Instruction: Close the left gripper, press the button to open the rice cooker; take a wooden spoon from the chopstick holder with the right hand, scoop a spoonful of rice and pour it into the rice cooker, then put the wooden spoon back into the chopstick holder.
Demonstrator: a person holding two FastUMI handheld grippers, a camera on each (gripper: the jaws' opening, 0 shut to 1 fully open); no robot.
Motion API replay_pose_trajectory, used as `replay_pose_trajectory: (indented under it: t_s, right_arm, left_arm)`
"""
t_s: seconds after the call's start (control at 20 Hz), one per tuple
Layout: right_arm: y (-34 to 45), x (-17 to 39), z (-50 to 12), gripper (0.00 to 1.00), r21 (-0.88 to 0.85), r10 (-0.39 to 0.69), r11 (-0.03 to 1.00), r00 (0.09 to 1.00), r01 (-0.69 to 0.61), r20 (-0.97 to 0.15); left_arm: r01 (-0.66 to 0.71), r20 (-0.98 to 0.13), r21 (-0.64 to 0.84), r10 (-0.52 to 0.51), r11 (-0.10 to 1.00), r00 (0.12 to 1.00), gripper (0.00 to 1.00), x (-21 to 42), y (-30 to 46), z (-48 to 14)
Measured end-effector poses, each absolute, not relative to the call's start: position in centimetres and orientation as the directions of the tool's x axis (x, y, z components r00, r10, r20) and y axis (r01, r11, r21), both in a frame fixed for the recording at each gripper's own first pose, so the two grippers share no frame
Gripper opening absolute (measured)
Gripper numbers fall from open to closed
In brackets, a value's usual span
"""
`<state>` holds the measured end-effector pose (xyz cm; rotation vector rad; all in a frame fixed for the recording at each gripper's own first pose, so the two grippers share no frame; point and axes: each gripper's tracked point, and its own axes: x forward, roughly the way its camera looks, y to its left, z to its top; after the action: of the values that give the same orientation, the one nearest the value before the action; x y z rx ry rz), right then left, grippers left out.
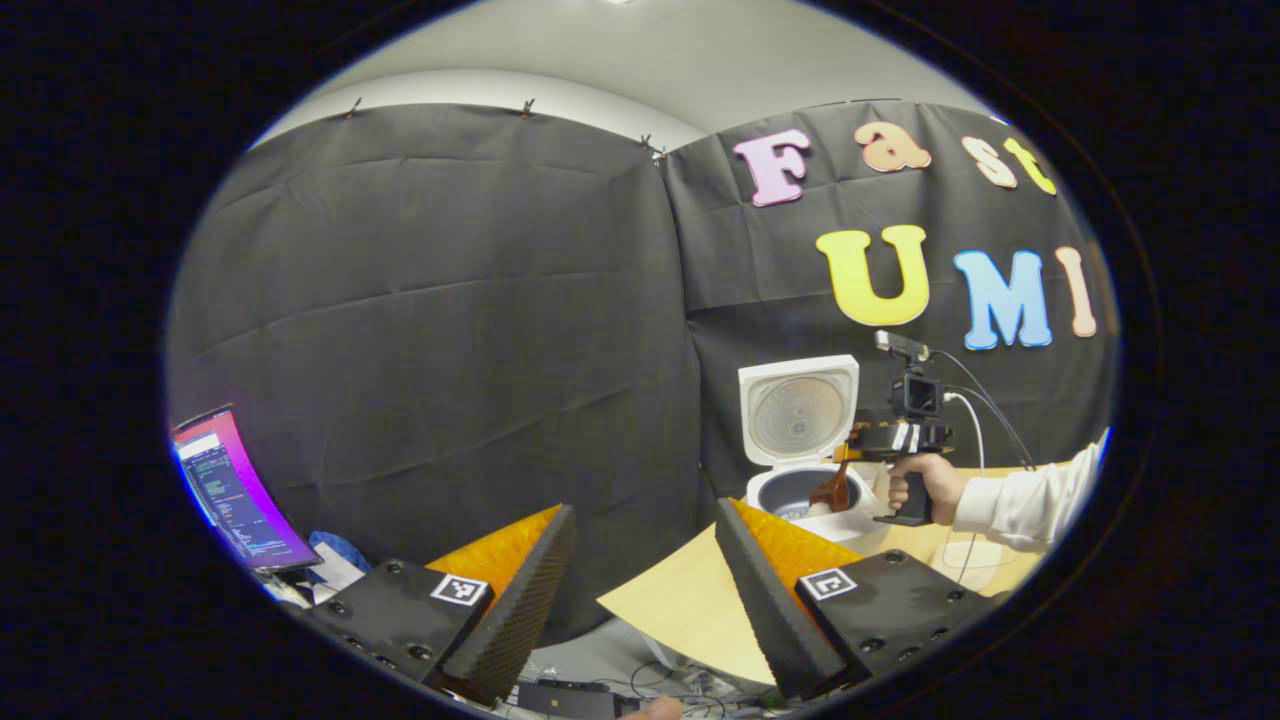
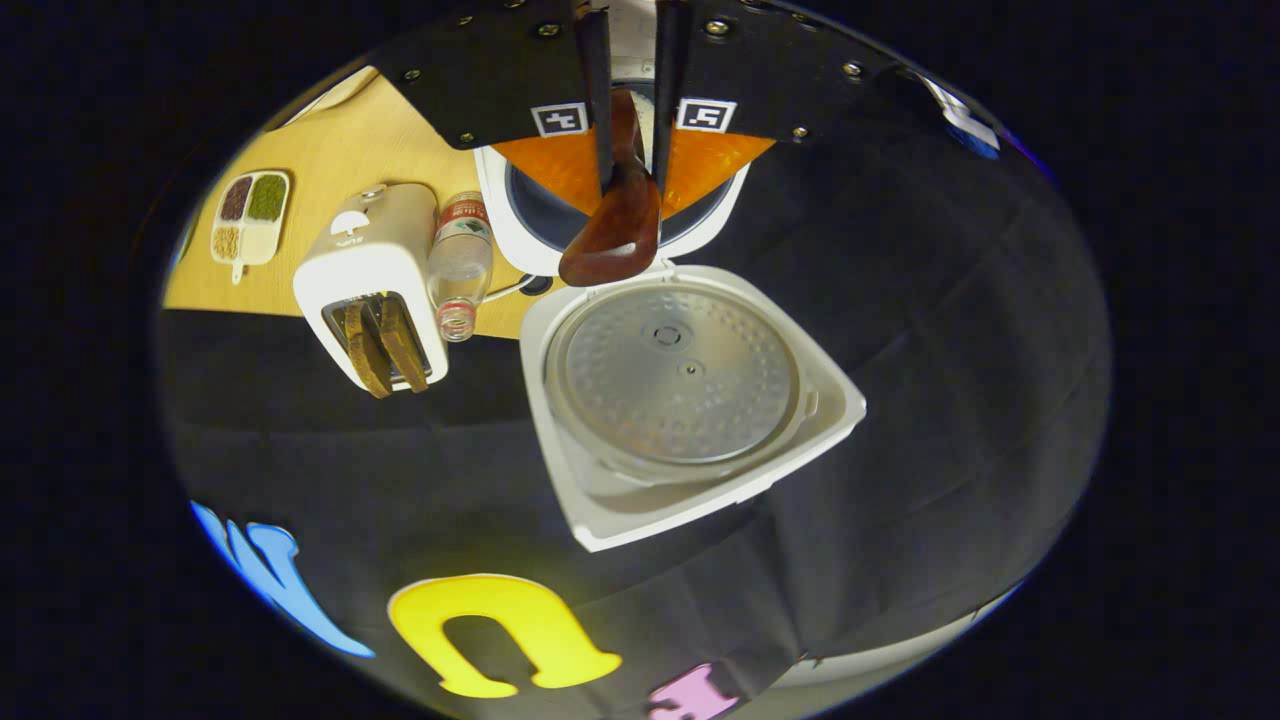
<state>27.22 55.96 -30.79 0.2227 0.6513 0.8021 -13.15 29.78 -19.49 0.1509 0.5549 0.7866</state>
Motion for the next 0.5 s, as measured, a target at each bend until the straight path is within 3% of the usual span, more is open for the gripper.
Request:
replay_pose_trajectory:
  t_s: [0.1, 0.35, 0.5]
  right_arm:
    - [56.7, 26.0, -32.0, 0.18, 0.337, 0.738, 0.658, 0.488, -0.673, -0.466]
    - [56.7, 22.1, -33.2, 0.18, 0.094, 0.753, 0.558, 0.455, -0.825, -0.476]
    - [56.1, 20.3, -32.8, 0.18, -0.042, 0.743, 0.521, 0.478, -0.852, -0.469]
  left_arm:
    - [-0.641, -0.42, 0.327, 0.715, 0.694, 0.56, 1.0, -13.4, 29.9, -19.8]
    - [-0.651, -0.433, 0.315, 0.714, 0.691, 0.55, 0.98, -13.9, 30.0, -20.8]
    - [-0.646, -0.433, 0.314, 0.711, 0.696, 0.555, 0.96, -13.9, 30.1, -20.8]
